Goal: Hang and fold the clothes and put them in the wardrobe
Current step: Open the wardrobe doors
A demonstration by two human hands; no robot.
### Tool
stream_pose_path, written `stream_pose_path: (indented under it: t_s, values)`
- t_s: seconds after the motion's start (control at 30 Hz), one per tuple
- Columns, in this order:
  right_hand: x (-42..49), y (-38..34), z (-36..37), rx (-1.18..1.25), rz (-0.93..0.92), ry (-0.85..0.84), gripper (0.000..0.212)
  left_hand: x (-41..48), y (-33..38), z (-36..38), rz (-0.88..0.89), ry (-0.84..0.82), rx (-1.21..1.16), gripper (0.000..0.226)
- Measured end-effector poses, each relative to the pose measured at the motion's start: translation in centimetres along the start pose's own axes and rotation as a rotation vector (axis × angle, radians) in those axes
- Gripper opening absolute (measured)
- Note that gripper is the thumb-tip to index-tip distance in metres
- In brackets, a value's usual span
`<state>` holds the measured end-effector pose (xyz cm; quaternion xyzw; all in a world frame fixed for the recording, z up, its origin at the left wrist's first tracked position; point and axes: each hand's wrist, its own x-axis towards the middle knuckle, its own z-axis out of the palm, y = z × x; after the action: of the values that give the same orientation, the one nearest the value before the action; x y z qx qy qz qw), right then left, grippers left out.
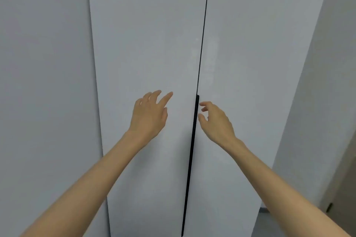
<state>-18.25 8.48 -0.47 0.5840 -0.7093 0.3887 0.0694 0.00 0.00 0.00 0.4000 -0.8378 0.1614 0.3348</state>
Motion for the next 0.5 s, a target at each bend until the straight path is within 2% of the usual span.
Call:
stream_pose_path:
  t_s: [0.17,0.27,0.5]
  values:
    - [5.3,2.0,4.7,0.015,0.174,-0.01,0.054,4.7,-2.1,7.4,0.014,-0.062,0.171,0.058]
    - [7.8,3.1,6.9,0.027,0.206,0.021,0.055,6.3,-3.0,10.6,0.039,-0.054,0.193,0.063]
    - [10.8,4.7,10.1,-0.044,0.18,0.105,0.007,7.2,-4.2,14.6,0.043,-0.05,0.211,0.083]
